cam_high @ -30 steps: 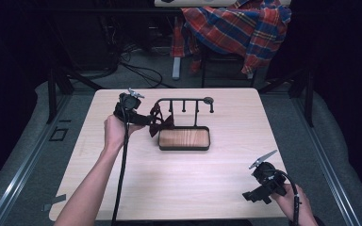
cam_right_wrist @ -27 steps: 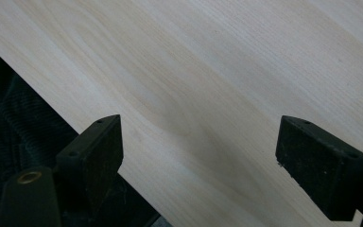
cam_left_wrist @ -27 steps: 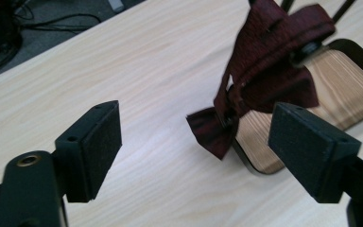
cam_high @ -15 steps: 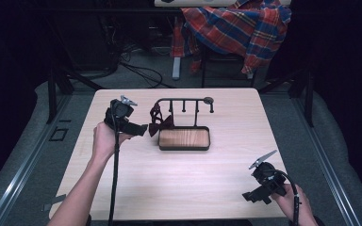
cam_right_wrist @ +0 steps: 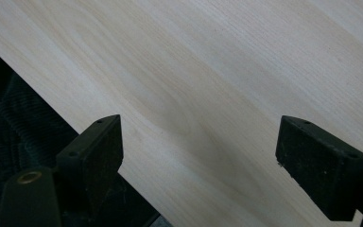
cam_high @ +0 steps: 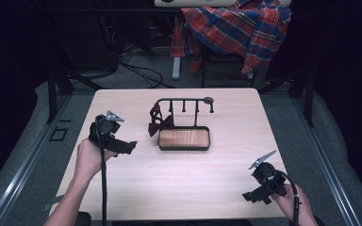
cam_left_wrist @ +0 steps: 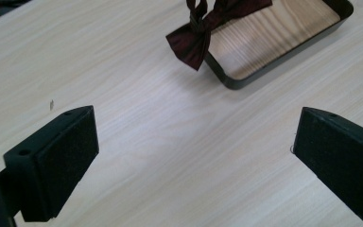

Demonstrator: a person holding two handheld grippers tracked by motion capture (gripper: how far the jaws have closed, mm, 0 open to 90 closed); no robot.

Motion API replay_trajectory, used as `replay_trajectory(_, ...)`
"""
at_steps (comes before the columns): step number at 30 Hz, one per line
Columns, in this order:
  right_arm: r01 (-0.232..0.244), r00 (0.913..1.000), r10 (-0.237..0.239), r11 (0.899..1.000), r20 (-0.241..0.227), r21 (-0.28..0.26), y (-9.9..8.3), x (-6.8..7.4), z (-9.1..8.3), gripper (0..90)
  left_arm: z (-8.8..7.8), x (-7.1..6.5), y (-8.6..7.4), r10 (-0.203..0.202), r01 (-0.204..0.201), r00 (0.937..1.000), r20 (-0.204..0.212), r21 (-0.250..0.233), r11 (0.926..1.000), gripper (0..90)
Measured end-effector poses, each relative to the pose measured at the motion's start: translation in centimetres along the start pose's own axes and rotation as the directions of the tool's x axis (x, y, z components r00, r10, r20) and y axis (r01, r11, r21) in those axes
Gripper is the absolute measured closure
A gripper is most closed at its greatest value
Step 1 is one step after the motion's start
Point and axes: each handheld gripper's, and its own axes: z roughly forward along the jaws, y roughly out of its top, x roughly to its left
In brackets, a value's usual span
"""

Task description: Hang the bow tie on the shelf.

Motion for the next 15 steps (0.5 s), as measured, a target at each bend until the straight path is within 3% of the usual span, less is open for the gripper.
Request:
replay_trajectory(10,0.006,1.0000,-0.006,1.000,0.005,0.005,0.0,0.0,0.0,15.4,0.2,-0.3,-3.1,0.002,-0.002,1.0000,0.007,0.064,0.9979,0.4)
replay_trajectory(15,0.007,1.0000,-0.007,1.000,0.003,0.005,0.0,0.0,0.0,15.4,0.4,-0.2,-4.8,-0.022,0.020,0.9995,0.021,0.092,0.9955,0.3)
